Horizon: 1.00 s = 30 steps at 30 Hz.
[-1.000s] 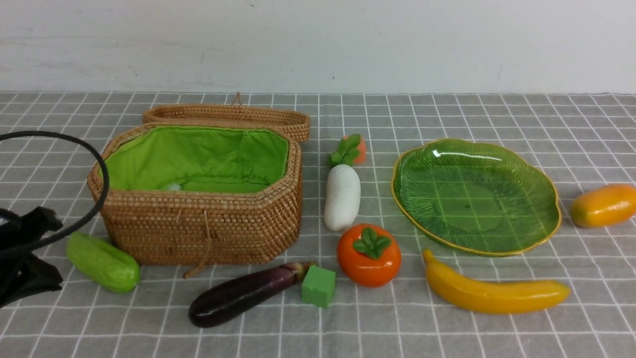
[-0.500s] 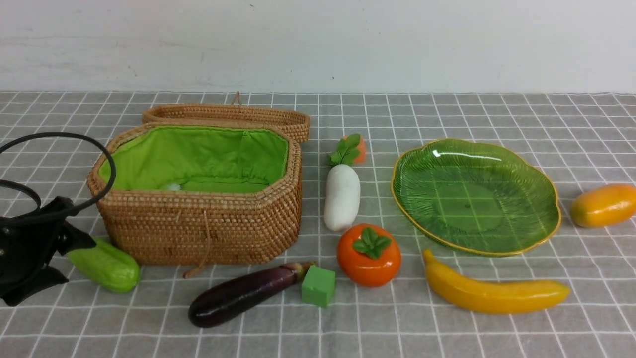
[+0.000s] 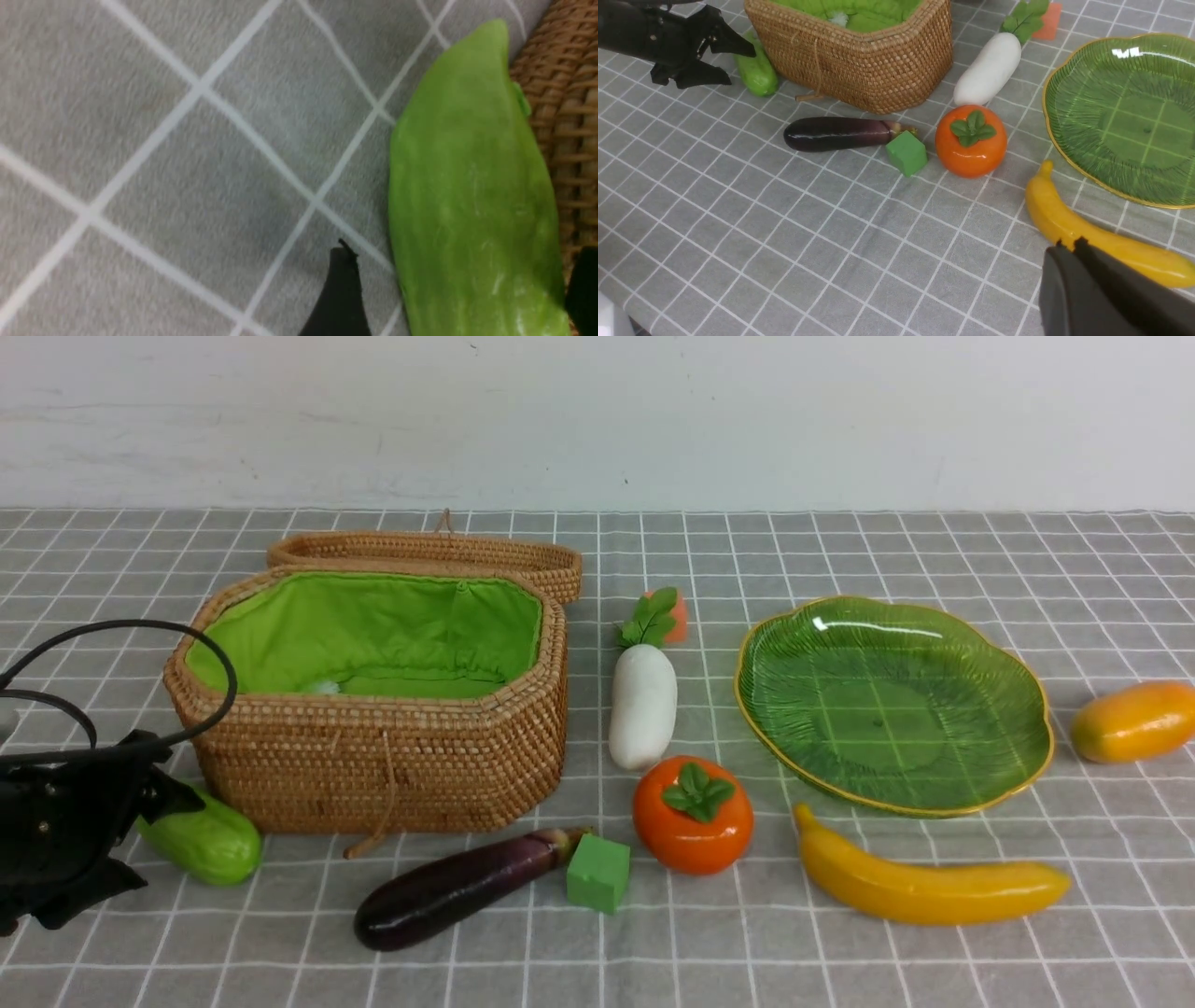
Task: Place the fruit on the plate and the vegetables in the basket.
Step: Take a chayote with your left arm and place it on the basket on the left.
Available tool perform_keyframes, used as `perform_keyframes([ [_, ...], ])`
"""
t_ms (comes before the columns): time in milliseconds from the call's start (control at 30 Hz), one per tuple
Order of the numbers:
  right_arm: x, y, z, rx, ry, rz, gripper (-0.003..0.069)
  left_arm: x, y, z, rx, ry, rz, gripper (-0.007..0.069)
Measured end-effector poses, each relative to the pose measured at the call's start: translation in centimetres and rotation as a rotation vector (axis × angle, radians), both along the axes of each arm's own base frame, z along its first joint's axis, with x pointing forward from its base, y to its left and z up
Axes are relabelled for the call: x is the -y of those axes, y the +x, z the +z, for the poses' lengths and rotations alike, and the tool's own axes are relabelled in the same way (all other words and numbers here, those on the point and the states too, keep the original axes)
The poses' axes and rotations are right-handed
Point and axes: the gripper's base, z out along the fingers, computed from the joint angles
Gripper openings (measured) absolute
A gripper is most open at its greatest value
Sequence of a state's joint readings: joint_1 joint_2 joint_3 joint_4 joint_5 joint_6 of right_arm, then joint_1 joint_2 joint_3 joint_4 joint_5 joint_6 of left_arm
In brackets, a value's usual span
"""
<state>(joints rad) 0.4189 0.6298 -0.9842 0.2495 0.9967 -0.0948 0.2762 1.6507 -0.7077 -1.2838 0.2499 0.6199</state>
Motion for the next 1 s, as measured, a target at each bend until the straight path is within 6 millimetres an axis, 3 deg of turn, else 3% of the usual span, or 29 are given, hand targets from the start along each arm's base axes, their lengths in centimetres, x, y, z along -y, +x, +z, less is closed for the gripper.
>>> perform_keyframes([
  [100,-0.01,0.00,0.00,0.000,0.001,0.001,0.0017,-0.07,0.06,0.04,0.006,0.014,-0.007,0.0560],
  [267,-0.09,-0.05,0.02,-0.005,0.011,0.006,0.0017,-0.25,0.18,0.15,0.014,0.038,-0.007,0.0472],
  [367,-0.11,-0.06,0.03,-0.006,0.014,0.007,0.0017,-0.21,0.24,0.21,0.017,0.045,-0.026,0.0465],
  [733,-0.14,-0.08,0.04,-0.008,0.018,0.009,0.0018,-0.19,0.43,-0.31,0.009,0.006,0.008,0.0603],
  [1000,-0.14,-0.08,0.04,-0.008,0.018,0.009,0.0022,-0.21,0.51,-0.51,0.007,-0.006,0.023,0.0609],
])
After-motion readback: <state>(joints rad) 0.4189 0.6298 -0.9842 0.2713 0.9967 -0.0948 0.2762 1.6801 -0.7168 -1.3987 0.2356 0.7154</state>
